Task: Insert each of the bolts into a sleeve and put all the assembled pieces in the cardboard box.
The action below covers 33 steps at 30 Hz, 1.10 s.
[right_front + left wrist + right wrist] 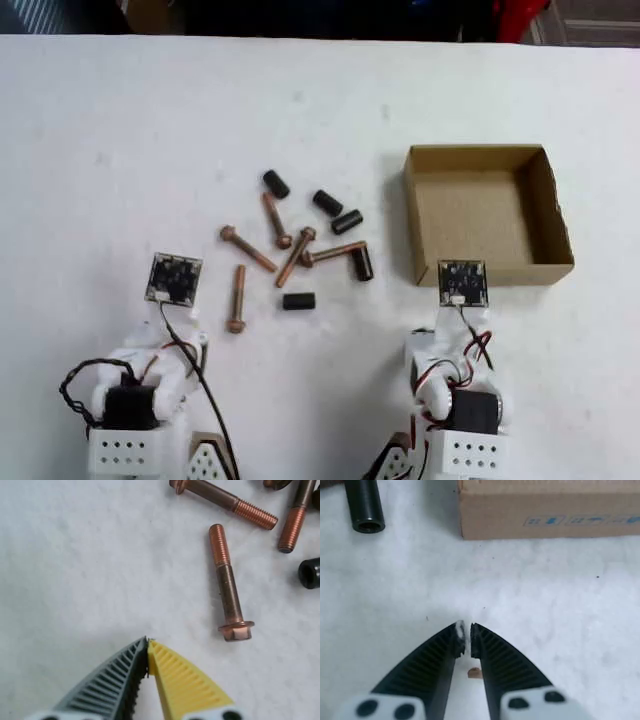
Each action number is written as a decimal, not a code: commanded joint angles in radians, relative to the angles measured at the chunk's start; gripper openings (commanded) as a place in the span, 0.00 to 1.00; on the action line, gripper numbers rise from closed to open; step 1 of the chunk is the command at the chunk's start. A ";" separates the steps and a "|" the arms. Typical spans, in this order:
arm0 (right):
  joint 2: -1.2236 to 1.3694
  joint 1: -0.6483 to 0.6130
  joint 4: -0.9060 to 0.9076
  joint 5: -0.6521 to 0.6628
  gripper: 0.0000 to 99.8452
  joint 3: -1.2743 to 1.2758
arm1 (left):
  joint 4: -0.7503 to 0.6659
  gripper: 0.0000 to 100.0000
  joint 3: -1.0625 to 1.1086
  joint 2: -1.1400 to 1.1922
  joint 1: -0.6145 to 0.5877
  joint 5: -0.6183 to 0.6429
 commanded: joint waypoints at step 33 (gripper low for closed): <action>-0.005 -0.045 -0.081 -0.002 0.02 0.008 | 0.009 0.02 -0.002 -0.010 -0.004 0.000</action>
